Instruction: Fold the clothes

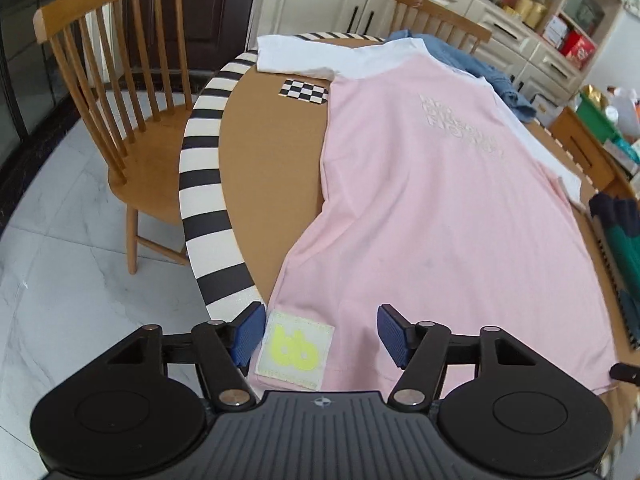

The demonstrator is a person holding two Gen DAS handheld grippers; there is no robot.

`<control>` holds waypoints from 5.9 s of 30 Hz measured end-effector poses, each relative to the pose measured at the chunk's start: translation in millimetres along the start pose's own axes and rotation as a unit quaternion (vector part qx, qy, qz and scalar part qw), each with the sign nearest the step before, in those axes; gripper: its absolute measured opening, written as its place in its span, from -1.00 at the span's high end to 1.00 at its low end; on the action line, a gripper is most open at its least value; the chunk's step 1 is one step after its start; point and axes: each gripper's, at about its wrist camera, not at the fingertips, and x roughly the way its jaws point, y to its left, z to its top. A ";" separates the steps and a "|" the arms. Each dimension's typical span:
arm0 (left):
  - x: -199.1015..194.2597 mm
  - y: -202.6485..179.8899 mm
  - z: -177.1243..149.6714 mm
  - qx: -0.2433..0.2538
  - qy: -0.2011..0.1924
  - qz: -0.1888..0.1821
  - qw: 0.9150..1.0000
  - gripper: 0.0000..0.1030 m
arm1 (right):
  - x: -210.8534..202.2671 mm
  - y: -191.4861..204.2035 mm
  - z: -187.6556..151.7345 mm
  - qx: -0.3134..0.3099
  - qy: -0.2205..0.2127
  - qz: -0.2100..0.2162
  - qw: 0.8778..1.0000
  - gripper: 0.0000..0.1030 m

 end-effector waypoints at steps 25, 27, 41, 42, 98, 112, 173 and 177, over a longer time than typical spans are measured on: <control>-30.2 19.8 8.7 -0.046 0.012 -0.010 0.999 -0.09 | -22.9 36.3 -3.6 -0.020 -0.048 -0.064 0.997 0.30; -37.2 25.7 24.5 -0.032 -0.019 -0.021 0.999 -0.26 | -27.0 44.0 0.9 -0.019 -0.059 -0.074 0.995 0.30; 3.9 92.6 157.3 0.157 -0.123 -0.170 0.965 -0.53 | 17.0 224.1 66.5 0.093 -0.155 0.018 0.983 -0.01; 7.2 99.6 167.6 0.167 -0.119 -0.179 0.962 -0.53 | 23.8 241.2 70.7 0.117 -0.157 0.035 0.980 -0.01; 319.6 84.1 461.6 0.517 0.270 -0.444 0.680 0.78 | 250.7 472.8 222.5 0.416 -0.138 -0.125 0.890 0.95; 259.3 15.8 500.7 0.460 0.237 -0.499 0.695 0.82 | 176.2 418.5 216.6 0.533 -0.235 -0.037 0.812 0.96; 243.2 -247.5 389.1 0.604 0.072 -0.433 0.665 -0.60 | 138.8 168.7 199.5 0.511 -0.285 -0.206 0.784 0.62; 255.0 -335.9 387.8 0.587 0.083 -0.457 0.663 -0.60 | 121.3 103.6 185.1 0.556 -0.321 -0.215 0.736 0.39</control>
